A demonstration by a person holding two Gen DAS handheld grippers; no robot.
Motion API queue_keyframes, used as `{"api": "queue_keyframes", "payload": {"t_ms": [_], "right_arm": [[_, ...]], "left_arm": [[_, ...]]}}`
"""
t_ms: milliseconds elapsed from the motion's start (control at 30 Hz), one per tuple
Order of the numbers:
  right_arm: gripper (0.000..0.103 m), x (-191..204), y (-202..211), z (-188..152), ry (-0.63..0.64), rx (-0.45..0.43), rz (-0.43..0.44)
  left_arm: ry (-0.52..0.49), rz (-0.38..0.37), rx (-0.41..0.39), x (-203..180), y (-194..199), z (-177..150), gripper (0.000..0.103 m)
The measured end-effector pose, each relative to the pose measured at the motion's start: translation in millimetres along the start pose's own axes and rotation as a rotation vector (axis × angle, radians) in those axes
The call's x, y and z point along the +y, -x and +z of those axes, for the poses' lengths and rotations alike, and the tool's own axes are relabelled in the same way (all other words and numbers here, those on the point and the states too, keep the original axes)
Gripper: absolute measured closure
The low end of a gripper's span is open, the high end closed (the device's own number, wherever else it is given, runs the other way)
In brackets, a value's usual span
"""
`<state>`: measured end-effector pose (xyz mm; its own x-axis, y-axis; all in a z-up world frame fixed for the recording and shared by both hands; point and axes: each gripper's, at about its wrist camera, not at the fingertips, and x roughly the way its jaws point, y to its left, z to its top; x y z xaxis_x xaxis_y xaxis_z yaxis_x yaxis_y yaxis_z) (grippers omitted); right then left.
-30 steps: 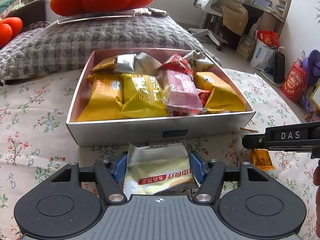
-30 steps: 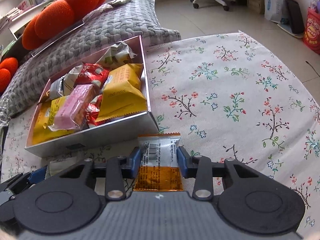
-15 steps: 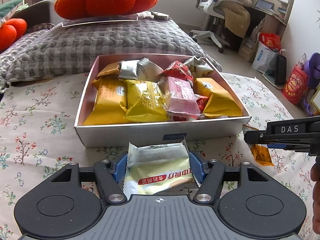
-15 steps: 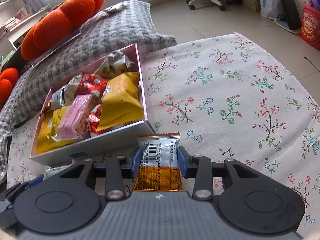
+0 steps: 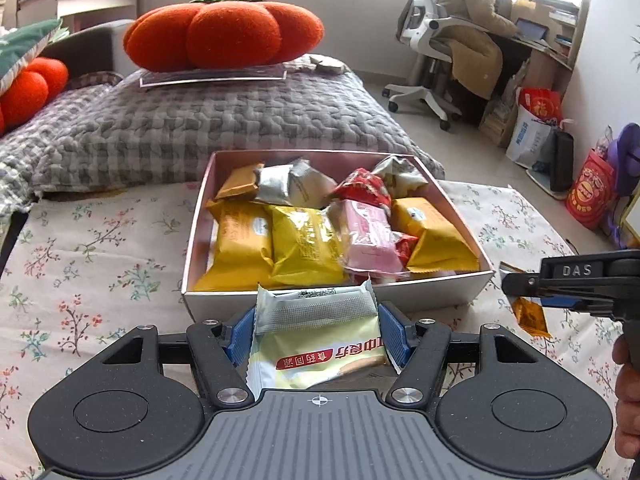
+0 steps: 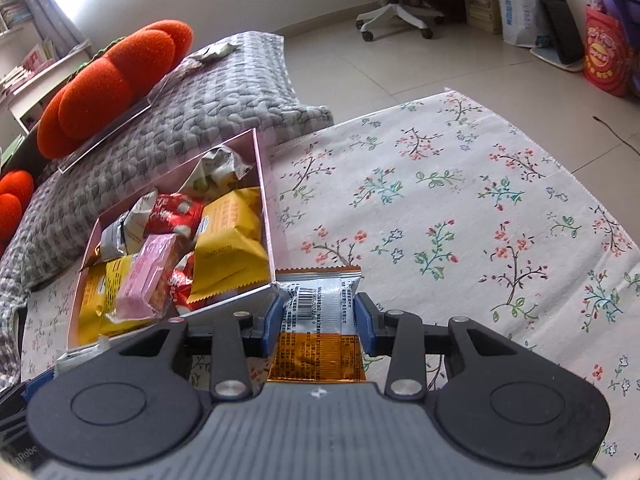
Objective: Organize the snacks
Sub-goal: 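Carry the white pack and orange bar into the box and open both tools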
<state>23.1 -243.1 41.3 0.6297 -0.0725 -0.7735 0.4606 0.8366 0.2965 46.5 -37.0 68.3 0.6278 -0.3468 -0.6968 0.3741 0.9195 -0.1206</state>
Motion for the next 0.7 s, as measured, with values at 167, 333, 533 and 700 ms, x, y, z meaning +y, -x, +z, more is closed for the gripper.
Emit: {"api": "queue_keyframes", "payload": {"t_ms": [167, 333, 533, 700], "right_arm": [[0.067, -1, -1, -1, -0.005, 0.002, -0.005], [0.067, -1, 2, 0, -0.004, -0.030, -0.007], [0.068, 5, 4, 4, 0.015, -0.063, 0.035], [0.067, 7, -2, 7, 0.020, -0.076, 0.063]], "left_arm": [[0.010, 0.021, 0.019, 3, -4, 2, 0.040], [0.023, 0.037, 0.007, 9, -2, 12, 0.039], [0.063, 0.039, -0.004, 25, -3, 22, 0.039], [0.056, 0.041, -0.031, 27, -6, 31, 0.039]]}}
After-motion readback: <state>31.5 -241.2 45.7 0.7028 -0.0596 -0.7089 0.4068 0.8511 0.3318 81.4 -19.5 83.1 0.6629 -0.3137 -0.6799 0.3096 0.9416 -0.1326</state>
